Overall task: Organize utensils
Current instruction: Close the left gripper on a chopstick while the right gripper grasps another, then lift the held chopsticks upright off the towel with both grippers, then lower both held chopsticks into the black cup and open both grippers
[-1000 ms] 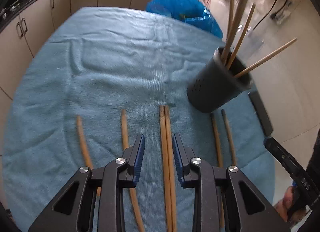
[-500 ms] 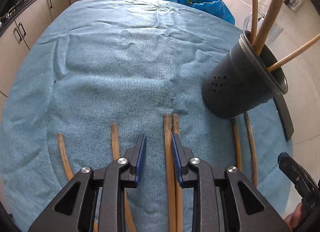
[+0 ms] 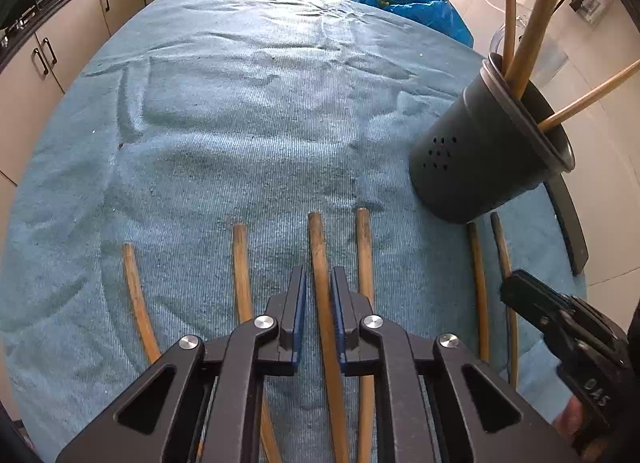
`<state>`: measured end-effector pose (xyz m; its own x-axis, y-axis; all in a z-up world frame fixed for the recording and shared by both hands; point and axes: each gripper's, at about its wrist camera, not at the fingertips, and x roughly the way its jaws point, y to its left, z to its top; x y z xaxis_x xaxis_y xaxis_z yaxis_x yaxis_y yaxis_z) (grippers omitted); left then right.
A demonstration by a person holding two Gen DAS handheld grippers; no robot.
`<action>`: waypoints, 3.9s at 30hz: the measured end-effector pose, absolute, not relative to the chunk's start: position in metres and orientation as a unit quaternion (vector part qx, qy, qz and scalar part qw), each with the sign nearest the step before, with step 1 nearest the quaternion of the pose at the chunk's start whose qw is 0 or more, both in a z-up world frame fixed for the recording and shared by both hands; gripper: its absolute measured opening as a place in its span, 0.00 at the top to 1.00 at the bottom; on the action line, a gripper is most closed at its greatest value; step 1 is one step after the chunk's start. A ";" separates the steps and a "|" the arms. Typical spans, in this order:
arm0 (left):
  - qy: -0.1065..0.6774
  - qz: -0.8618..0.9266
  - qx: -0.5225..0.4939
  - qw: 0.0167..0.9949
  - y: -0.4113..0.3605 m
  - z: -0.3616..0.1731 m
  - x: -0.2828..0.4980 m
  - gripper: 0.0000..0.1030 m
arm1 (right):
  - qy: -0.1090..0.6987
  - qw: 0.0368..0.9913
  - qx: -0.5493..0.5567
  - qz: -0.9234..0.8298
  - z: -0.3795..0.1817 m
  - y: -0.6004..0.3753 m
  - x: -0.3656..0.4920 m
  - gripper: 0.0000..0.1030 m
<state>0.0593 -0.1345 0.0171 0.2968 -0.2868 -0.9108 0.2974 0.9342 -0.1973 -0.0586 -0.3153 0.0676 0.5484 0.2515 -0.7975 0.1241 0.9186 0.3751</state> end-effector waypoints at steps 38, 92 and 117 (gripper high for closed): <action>0.441 -0.235 -0.019 0.866 -0.116 0.131 -0.012 0.93 | 0.277 0.943 0.176 0.061 0.181 -0.312 -0.152 0.93; 0.334 -0.251 -0.026 0.908 -0.113 0.209 -0.071 0.94 | 0.212 0.960 0.171 0.066 0.219 -0.314 -0.191 0.93; 0.279 -0.283 -0.011 0.918 -0.157 0.300 -0.037 0.94 | 0.166 0.969 0.173 0.054 0.289 -0.347 -0.154 0.93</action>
<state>-0.0373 -0.1569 0.2999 0.6840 -0.5249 -0.5066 0.5130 0.8398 -0.1775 -0.1539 -0.3472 0.2891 0.9393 0.1619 -0.3025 -0.0471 0.9342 0.3537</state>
